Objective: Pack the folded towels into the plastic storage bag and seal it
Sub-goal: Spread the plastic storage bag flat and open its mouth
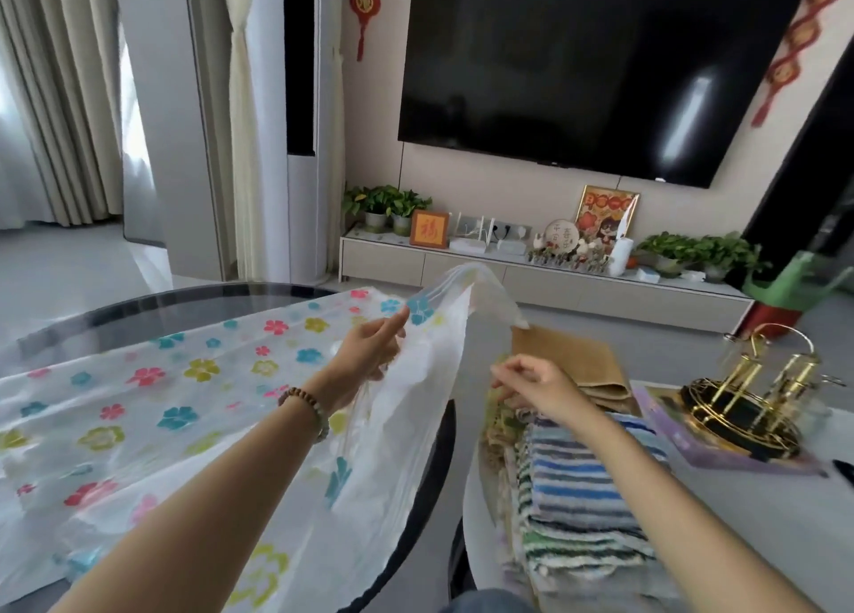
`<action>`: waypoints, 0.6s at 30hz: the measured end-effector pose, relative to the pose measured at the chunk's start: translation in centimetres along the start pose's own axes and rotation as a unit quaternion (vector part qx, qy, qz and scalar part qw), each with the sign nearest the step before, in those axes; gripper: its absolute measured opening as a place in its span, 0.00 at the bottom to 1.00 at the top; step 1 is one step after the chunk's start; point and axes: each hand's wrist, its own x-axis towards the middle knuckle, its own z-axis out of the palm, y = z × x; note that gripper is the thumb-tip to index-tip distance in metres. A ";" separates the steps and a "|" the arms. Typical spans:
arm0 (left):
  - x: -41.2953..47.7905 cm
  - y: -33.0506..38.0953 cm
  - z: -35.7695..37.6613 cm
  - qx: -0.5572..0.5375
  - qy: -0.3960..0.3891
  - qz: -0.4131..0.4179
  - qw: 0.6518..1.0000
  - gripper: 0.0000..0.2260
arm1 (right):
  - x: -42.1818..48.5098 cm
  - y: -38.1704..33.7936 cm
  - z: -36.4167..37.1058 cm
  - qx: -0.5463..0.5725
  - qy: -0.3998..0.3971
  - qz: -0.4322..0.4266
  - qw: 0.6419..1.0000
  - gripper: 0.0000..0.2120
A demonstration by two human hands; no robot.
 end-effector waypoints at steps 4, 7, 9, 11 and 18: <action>0.2 -1.5 2.0 0.007 -0.020 -0.006 1.000 0.27 | -1.7 2.3 -7.2 -0.104 -0.014 0.036 0.994 0.12; 0.2 -2.4 3.1 0.014 -0.025 -0.015 0.999 0.25 | -2.5 4.5 -10.1 -0.218 -0.034 0.082 0.972 0.25; 0.2 -2.8 3.6 0.015 -0.029 -0.022 0.999 0.24 | -2.8 5.6 -11.1 -0.265 -0.042 0.112 0.957 0.33; 0.2 -3.1 4.0 0.018 -0.030 -0.025 0.999 0.24 | -2.9 6.3 -11.5 -0.286 -0.035 0.123 0.950 0.36; 0.3 -3.5 4.0 0.030 -0.028 -0.034 0.999 0.22 | -3.6 6.7 -12.0 -0.274 -0.038 0.259 0.925 0.55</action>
